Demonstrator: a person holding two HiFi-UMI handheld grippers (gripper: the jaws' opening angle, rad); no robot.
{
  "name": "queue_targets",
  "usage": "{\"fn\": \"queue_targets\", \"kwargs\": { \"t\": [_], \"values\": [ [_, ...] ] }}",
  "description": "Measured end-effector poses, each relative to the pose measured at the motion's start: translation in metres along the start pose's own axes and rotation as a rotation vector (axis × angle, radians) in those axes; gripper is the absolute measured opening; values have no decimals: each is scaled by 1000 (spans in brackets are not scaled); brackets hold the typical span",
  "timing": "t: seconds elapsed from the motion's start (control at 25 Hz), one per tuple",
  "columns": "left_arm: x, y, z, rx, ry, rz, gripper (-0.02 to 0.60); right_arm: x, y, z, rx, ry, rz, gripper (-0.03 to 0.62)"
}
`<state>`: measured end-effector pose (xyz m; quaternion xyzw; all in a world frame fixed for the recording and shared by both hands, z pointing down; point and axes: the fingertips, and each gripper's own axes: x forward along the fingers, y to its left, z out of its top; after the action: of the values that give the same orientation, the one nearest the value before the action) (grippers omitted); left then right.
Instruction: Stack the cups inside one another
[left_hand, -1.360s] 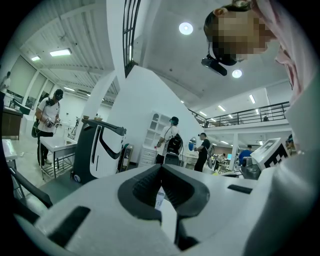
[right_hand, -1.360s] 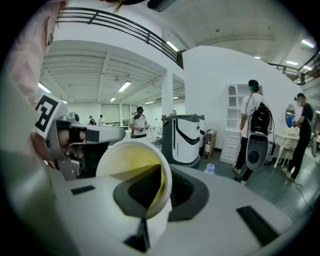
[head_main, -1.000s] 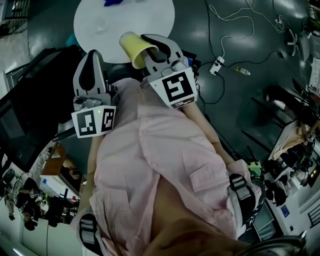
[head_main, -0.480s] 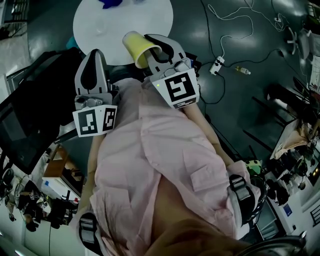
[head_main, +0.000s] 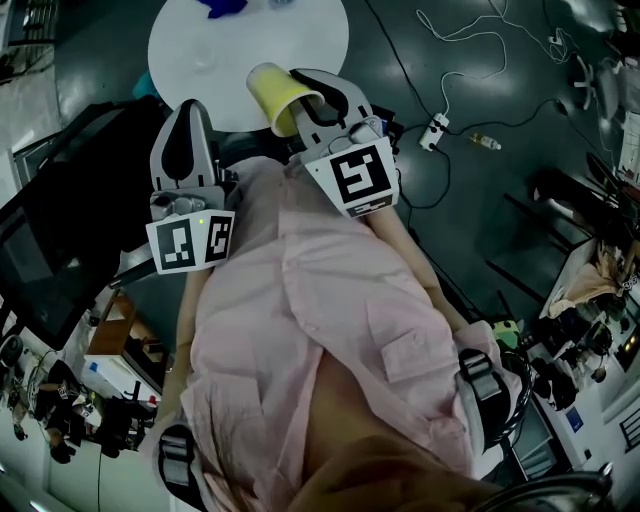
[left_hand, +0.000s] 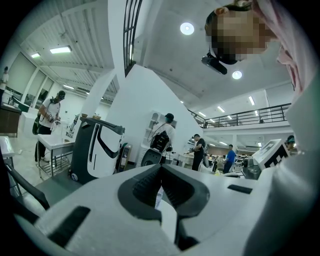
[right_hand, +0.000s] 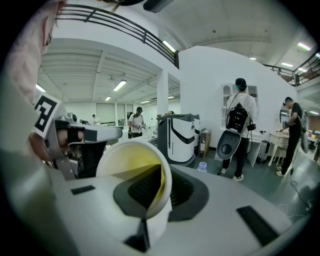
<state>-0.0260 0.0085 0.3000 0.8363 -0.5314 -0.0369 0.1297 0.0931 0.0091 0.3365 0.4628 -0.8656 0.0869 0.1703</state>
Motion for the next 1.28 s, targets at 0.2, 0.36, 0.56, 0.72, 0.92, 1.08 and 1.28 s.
{"fn": "queue_targets", "kwargs": {
  "t": [0.2, 0.36, 0.56, 0.72, 0.92, 1.08, 1.28],
  "values": [
    [0, 1, 0, -6, 0, 5, 15, 1, -1, 0, -1, 5, 2, 43],
    [0, 2, -1, -14, 1, 11, 15, 2, -1, -1, 0, 10, 3, 43],
    [0, 7, 1, -25, 6, 16, 17, 5, -3, 2, 7, 15, -2, 43],
    [3, 13, 1, -30, 11, 16, 15, 11, -6, 3, 19, 25, -12, 43],
    [5, 25, 0, -39, 19, 9, 17, 23, -4, 4, 22, 39, -20, 43],
    [10, 39, 3, -40, 25, 4, 15, 36, -5, 8, 30, 52, -34, 43],
    [13, 63, 18, -48, 23, 19, 16, 56, -5, 17, 47, 78, -39, 43]
  ]
}}
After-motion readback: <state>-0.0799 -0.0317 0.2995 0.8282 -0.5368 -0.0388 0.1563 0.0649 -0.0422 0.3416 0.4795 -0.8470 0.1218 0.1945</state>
